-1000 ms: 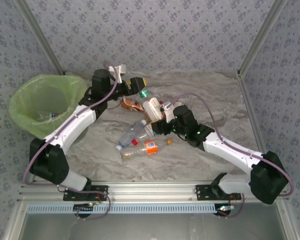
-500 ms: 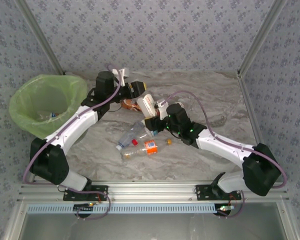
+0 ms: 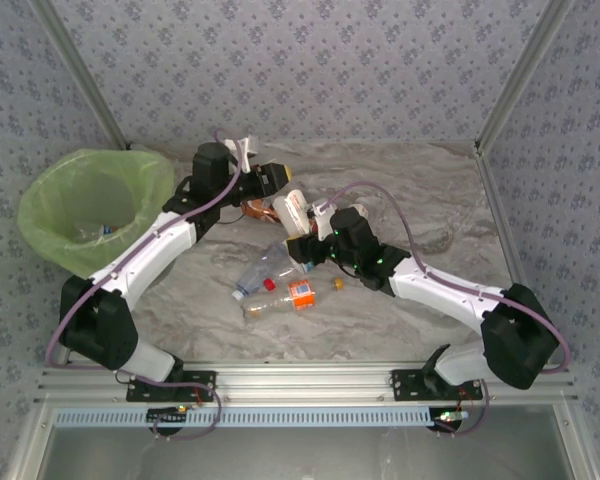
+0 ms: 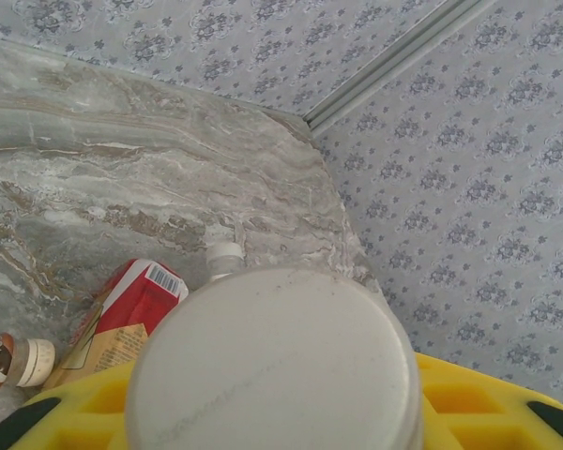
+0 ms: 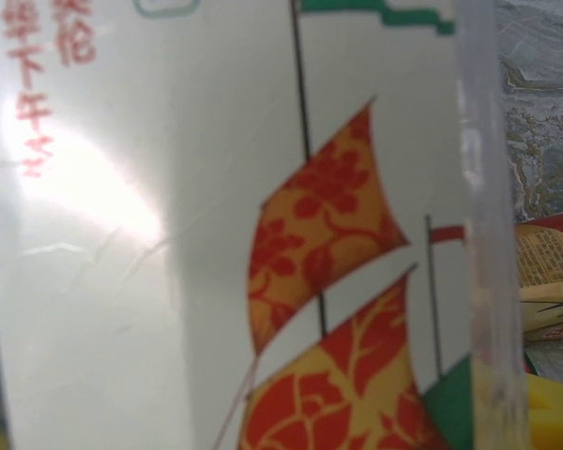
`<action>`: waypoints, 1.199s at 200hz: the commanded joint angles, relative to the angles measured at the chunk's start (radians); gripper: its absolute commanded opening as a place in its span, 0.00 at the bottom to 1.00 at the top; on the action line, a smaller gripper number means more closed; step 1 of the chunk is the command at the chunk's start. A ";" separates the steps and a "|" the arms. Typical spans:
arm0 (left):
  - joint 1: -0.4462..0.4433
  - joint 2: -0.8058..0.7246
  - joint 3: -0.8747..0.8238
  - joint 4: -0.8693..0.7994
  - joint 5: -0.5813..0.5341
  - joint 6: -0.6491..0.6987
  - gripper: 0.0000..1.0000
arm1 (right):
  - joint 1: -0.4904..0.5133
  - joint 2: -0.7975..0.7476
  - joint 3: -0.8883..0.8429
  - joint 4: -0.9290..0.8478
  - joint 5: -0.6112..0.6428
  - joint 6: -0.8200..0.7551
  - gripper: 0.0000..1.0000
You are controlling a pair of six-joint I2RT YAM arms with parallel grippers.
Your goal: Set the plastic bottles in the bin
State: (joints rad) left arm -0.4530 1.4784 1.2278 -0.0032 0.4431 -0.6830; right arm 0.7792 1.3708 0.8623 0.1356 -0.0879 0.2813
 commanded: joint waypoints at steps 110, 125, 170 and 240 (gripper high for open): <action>0.011 -0.056 0.022 -0.083 -0.234 0.044 0.00 | -0.072 -0.135 -0.002 -0.032 -0.060 -0.024 0.99; 0.018 -0.081 0.006 -0.092 -0.272 0.048 0.00 | -0.089 -0.174 -0.020 -0.062 0.062 -0.004 0.99; 0.039 -0.183 -0.052 -0.088 -0.354 0.046 0.00 | -0.163 -0.270 -0.085 -0.116 0.196 0.077 0.99; 0.093 -0.356 -0.002 -0.231 -0.493 0.156 0.00 | -0.179 -0.339 -0.144 -0.109 0.356 0.104 0.99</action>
State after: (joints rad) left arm -0.3756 1.1797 1.1831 -0.1703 0.0231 -0.5884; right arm 0.6056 1.0431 0.7021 0.0517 0.1967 0.3702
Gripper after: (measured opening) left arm 0.427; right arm 0.988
